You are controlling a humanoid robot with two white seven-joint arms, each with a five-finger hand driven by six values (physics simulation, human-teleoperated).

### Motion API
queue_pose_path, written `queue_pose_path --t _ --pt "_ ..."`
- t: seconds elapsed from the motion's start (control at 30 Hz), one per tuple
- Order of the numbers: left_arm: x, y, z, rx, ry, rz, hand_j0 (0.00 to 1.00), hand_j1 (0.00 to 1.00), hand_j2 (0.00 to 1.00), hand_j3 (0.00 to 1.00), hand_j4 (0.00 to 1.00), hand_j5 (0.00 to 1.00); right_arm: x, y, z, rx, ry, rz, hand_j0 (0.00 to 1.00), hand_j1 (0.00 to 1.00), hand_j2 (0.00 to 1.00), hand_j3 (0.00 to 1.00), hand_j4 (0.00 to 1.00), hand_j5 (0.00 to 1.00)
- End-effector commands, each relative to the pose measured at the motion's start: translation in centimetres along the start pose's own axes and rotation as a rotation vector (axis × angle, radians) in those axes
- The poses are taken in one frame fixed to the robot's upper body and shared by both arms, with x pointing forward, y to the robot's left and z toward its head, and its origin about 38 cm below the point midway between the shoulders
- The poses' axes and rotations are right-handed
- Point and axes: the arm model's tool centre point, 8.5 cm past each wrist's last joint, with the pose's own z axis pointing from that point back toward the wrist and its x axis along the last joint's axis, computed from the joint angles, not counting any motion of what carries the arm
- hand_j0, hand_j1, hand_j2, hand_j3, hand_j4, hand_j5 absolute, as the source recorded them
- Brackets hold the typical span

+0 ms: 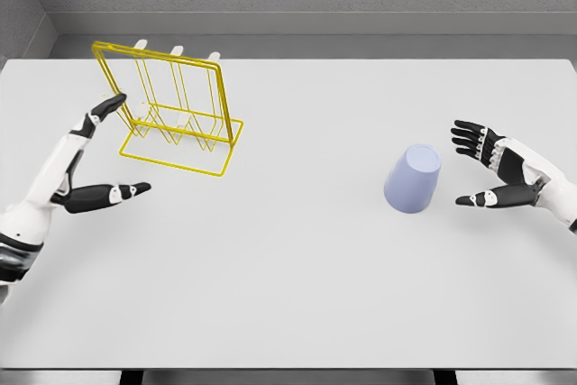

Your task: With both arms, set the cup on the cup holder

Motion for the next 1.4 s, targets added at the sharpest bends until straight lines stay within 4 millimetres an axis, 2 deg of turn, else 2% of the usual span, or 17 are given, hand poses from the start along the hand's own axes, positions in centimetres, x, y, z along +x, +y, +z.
queue_pose_path --t 0.0,0.07,0.2,0.4,0.43,0.5,0.53,0.67,0.7,0.73,0.83,0.93,1.0,1.17,1.37 --pt "0.5 0.0 -0.2 0.003 -0.019 -0.001 1.0 1.0 1.0 1.0 1.0 1.0 0.1 -0.1 0.0 -0.001 -0.003 -0.003 1.0 1.0 1.0 1.0 1.0 1.0" --pt "1.0 -0.7 0.3 -0.01 -0.023 0.016 1.0 1.0 1.0 1.0 1.0 1.0 0.1 0.0 0.0 -0.003 -0.008 -0.009 1.0 1.0 1.0 1.0 1.0 1.0" --pt "0.7 -1.4 1.3 -0.028 0.002 0.019 1.0 1.0 1.0 1.0 1.0 1.0 0.1 -0.3 0.0 -0.008 -0.006 -0.012 1.0 1.0 1.0 1.0 1.0 1.0" --pt "0.1 -2.9 3.1 -0.052 0.049 0.045 1.0 1.0 1.0 1.0 1.0 1.0 -0.1 0.3 -0.5 -0.002 -0.018 -0.021 1.0 1.0 1.0 1.0 1.0 1.0" --pt "-0.1 -4.0 3.4 -0.077 0.061 0.067 1.0 1.0 1.0 1.0 1.0 1.0 0.0 0.4 -0.4 -0.002 -0.043 -0.002 1.0 1.0 1.0 1.0 1.0 1.0" --pt "-0.1 -4.7 3.7 -0.09 0.067 0.085 1.0 1.0 1.0 1.0 1.0 1.0 -0.3 0.4 -0.5 -0.006 -0.052 0.001 1.0 1.0 1.0 1.0 1.0 1.0" --pt "-0.2 -6.2 4.1 -0.116 0.077 0.12 1.0 1.0 1.0 1.0 1.0 1.0 -0.3 0.4 -0.5 -0.006 -0.052 0.001 1.0 1.0 1.0 1.0 1.0 1.0" --pt "-0.1 -6.6 4.1 -0.102 0.082 0.149 1.0 1.0 1.0 1.0 1.0 1.0 -0.6 0.9 -0.8 -0.001 -0.053 -0.006 1.0 1.0 1.0 1.0 1.0 1.0" --pt "-0.1 -7.7 4.4 -0.112 0.095 0.196 1.0 1.0 1.0 1.0 1.0 1.0 -0.6 0.9 -0.8 -0.002 -0.054 -0.003 1.0 1.0 1.0 1.0 1.0 1.0" --pt "-0.2 -7.9 4.3 -0.1 0.106 0.234 1.0 1.0 1.0 1.0 1.0 1.0 -0.9 1.7 -1.4 0.006 -0.057 -0.005 1.0 1.0 1.0 1.0 1.0 1.0" --pt "-0.2 -8.6 4.3 -0.079 0.117 0.288 1.0 1.0 1.0 1.0 1.0 1.0 -1.0 1.9 -1.6 0.011 -0.055 -0.006 1.0 1.0 1.0 1.0 1.0 1.0" --pt "-0.1 -8.9 4.3 -0.07 0.121 0.313 1.0 1.0 1.0 1.0 1.0 1.0 -1.1 2.5 -2.2 0.023 -0.055 -0.001 1.0 1.0 1.0 1.0 1.0 1.0" --pt "-0.2 -10.4 5.0 -0.074 0.165 0.411 1.0 1.0 1.0 1.0 1.0 1.0 -1.1 2.5 -2.2 0.024 -0.056 0.002 1.0 1.0 1.0 1.0 1.0 1.0" --pt "0.3 -10.6 4.8 -0.084 0.154 0.436 1.0 1.0 1.0 1.0 1.0 1.0 -1.1 2.7 -2.4 0.029 -0.055 0.002 1.0 1.0 1.0 1.0 1.0 1.0" --pt "0.9 -10.0 3.4 -0.122 0.105 0.42 1.0 1.0 1.0 1.0 1.0 1.0 -1.2 2.8 -2.4 0.032 -0.048 0.015 1.0 1.0 1.0 1.0 1.0 1.0"
